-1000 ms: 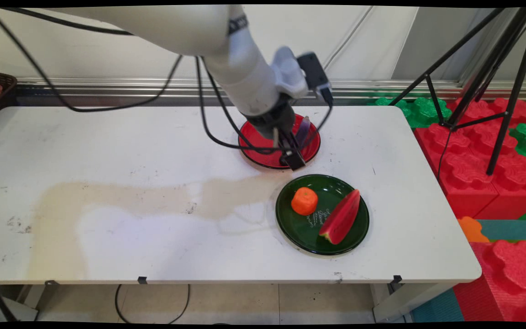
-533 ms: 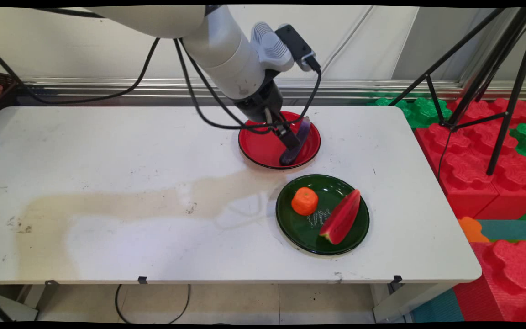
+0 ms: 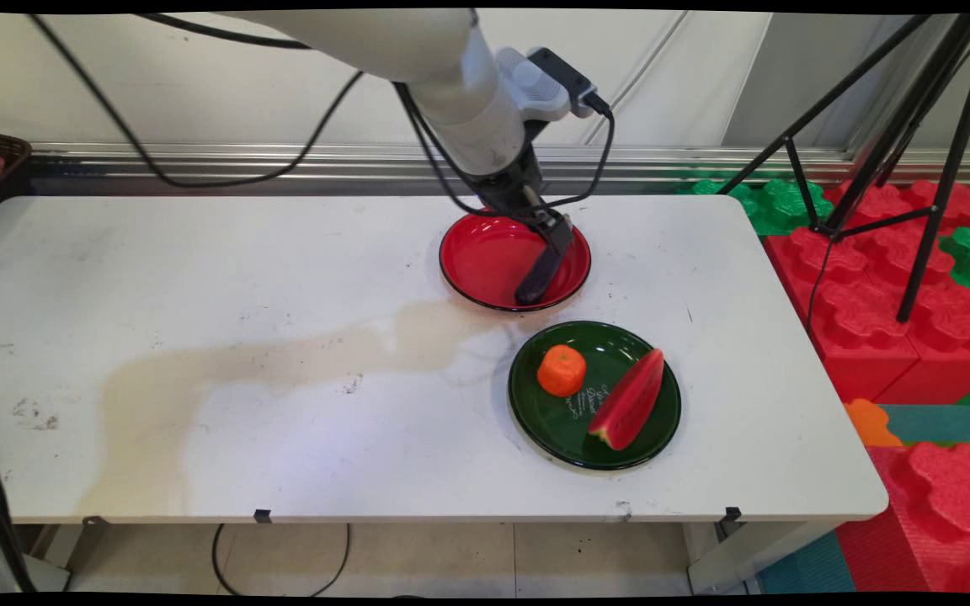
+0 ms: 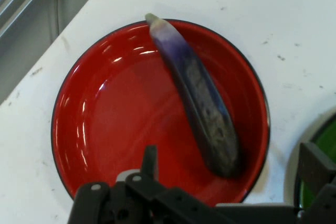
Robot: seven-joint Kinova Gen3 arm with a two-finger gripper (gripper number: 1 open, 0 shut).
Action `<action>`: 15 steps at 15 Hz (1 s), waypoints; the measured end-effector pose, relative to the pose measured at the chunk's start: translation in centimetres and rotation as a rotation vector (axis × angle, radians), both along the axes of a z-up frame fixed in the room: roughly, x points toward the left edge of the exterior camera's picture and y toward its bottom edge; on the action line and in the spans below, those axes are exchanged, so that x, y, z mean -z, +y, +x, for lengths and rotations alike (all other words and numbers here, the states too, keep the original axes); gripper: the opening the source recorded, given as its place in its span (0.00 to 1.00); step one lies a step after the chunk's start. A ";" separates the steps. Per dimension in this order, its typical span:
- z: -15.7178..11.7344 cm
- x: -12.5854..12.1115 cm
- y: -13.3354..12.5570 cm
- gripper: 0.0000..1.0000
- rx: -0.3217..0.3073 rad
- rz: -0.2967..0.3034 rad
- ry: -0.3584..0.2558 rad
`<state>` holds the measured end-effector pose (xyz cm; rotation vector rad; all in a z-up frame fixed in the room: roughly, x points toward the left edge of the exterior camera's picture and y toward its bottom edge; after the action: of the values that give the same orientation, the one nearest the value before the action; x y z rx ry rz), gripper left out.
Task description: Pick up the eggplant from the red plate
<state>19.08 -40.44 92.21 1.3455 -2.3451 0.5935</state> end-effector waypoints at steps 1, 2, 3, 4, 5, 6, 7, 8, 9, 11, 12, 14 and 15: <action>-0.2 0.6 -0.7 1.00 -0.016 0.006 0.001; -0.5 1.3 -1.6 1.00 -0.034 0.012 0.001; -0.6 1.9 -2.3 1.00 -0.046 0.017 0.000; -0.9 2.7 -3.1 1.00 -0.063 0.025 0.000; -1.1 3.5 -4.0 1.00 -0.077 0.033 0.000; -1.4 4.5 -4.9 1.00 -0.091 0.043 -0.002; -1.6 5.2 -5.6 1.00 -0.100 0.050 -0.003; -1.7 6.1 -6.3 1.00 -0.110 0.058 -0.004; -1.9 6.9 -7.0 1.00 -0.118 0.067 -0.005; -2.2 8.4 -8.3 1.00 -0.133 0.083 -0.007; -2.3 9.1 -8.7 1.00 -0.141 0.090 -0.007; -2.5 10.0 -9.4 1.00 -0.151 0.100 -0.006; -2.6 10.5 -9.7 1.00 -0.157 0.103 -0.006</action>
<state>16.53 -50.17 81.76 1.5867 -2.3178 0.5273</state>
